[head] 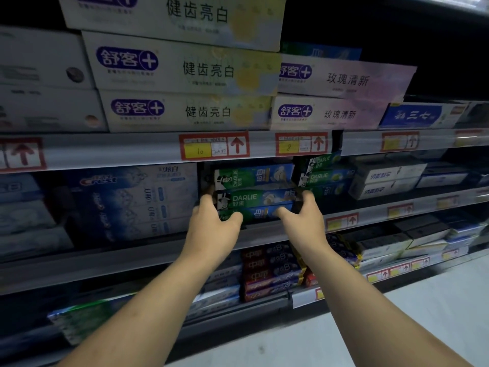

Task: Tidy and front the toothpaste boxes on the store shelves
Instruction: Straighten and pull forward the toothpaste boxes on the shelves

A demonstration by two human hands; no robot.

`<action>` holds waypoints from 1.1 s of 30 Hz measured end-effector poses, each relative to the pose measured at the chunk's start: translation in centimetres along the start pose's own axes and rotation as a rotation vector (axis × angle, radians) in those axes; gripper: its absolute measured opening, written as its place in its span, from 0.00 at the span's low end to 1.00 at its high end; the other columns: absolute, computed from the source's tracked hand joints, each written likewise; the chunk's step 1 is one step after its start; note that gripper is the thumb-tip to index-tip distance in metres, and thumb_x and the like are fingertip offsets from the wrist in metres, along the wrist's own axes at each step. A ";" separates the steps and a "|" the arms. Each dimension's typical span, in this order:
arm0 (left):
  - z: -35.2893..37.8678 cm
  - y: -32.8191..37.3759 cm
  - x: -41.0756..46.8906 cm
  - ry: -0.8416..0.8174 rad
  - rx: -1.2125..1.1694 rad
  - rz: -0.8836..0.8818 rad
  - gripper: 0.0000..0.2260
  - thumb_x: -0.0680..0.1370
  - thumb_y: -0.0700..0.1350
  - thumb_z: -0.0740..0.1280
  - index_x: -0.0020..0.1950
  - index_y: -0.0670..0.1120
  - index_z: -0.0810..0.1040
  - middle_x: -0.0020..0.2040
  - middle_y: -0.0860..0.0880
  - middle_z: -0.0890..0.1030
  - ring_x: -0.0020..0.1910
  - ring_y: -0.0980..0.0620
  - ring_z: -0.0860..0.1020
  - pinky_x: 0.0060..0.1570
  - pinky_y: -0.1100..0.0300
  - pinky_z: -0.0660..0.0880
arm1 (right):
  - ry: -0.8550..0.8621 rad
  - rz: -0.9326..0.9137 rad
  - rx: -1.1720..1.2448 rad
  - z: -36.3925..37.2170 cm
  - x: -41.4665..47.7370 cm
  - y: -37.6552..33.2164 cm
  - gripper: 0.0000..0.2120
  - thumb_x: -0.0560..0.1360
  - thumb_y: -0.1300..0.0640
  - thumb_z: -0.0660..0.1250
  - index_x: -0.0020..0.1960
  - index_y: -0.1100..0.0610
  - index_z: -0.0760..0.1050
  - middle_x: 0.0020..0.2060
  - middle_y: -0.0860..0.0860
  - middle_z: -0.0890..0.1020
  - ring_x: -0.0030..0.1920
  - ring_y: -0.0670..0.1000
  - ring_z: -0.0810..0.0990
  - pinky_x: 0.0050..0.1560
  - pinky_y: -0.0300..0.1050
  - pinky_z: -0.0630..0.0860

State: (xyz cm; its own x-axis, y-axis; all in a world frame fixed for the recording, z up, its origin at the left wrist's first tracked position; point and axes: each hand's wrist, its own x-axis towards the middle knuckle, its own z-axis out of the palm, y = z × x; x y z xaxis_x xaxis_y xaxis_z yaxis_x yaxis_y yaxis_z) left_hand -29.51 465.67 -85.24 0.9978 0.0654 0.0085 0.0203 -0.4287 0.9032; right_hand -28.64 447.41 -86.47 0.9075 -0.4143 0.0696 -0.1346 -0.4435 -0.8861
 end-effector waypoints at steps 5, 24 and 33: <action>-0.5 0.8 0.5 0.042 -0.013 0.028 0.26 0.79 0.52 0.67 0.75 0.49 0.66 0.64 0.49 0.72 0.58 0.47 0.74 0.55 0.51 0.73 | 0.055 -0.027 0.045 -0.1 1.0 -1.7 0.36 0.77 0.53 0.68 0.81 0.53 0.56 0.77 0.53 0.65 0.76 0.57 0.66 0.71 0.56 0.69; -2.1 1.3 1.1 0.071 -0.211 0.072 0.18 0.77 0.48 0.71 0.66 0.48 0.75 0.56 0.50 0.78 0.55 0.50 0.78 0.52 0.53 0.75 | 0.133 -0.054 0.381 -0.5 0.8 -3.4 0.36 0.79 0.59 0.69 0.81 0.53 0.57 0.74 0.49 0.67 0.70 0.50 0.69 0.59 0.45 0.68; -4.5 1.4 -0.6 0.102 -0.151 0.105 0.25 0.78 0.48 0.70 0.74 0.45 0.72 0.68 0.48 0.69 0.64 0.49 0.74 0.61 0.51 0.74 | 0.157 -0.051 0.401 -1.4 -1.3 -4.4 0.22 0.78 0.64 0.68 0.71 0.54 0.74 0.64 0.47 0.75 0.62 0.49 0.76 0.34 0.31 0.72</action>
State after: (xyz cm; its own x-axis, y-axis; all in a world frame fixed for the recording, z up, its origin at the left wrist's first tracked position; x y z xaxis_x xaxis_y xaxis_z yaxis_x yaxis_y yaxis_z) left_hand -30.40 469.11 -82.00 0.9824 0.1215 0.1419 -0.1003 -0.2981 0.9493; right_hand -29.80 448.78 -81.99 0.8334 -0.5293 0.1591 0.1020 -0.1355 -0.9855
